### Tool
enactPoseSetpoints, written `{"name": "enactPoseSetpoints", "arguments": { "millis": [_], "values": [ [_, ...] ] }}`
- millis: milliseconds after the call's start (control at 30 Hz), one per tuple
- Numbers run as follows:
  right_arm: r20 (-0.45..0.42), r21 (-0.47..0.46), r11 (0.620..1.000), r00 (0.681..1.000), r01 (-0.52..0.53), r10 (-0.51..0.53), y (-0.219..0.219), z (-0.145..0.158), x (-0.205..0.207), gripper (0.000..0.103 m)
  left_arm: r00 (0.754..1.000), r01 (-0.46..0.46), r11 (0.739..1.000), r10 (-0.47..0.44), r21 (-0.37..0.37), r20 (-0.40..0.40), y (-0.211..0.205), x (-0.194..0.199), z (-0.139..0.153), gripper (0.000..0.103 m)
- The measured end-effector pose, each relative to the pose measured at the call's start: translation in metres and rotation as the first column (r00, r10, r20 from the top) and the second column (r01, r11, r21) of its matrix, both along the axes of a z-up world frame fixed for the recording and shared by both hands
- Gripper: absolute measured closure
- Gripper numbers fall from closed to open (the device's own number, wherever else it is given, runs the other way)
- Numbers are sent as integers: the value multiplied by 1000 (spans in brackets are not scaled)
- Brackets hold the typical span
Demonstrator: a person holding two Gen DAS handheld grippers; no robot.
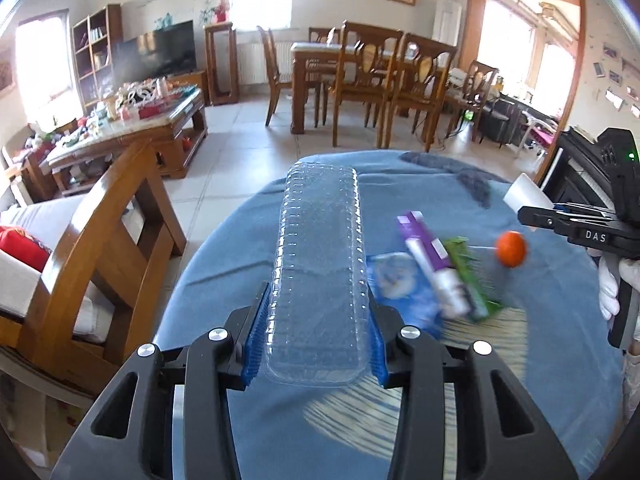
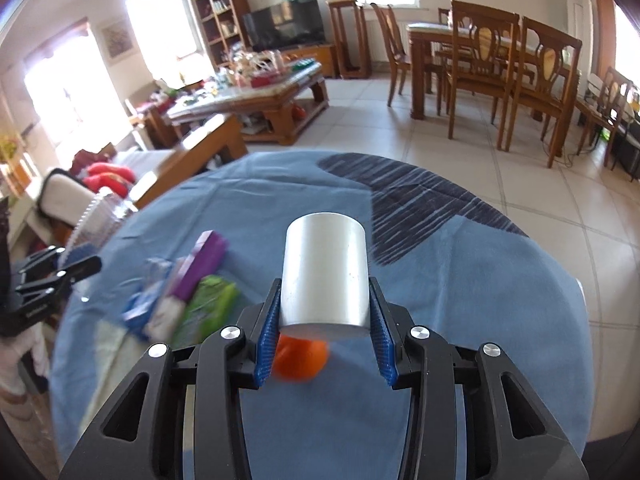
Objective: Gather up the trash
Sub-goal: 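Carry the clear tray in the left tool while the right tool carries the cylinder to the bin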
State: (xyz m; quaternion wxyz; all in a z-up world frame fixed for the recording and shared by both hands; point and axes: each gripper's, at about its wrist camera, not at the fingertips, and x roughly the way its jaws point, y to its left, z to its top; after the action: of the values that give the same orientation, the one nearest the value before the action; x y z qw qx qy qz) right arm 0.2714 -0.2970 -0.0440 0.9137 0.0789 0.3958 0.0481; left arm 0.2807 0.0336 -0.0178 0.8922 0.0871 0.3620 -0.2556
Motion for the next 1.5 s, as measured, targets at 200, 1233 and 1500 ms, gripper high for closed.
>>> {"name": "enactPoseSetpoints", "arguments": {
  "millis": [200,1233,1500],
  "values": [
    [69,42,999,997,-23,20,0,29,-72,63,995,76,996,-73,-41,70,-31,-64,25,61],
    [124,174,933,933,316,-339,-188,15,-380,63,861,507,859,-501,-64,90,-268,-254,0,61],
    [113,195,883,884,428,-453,-241,0,-426,63,801,598,799,-595,-67,62,-324,-272,-11,61]
  ]
}}
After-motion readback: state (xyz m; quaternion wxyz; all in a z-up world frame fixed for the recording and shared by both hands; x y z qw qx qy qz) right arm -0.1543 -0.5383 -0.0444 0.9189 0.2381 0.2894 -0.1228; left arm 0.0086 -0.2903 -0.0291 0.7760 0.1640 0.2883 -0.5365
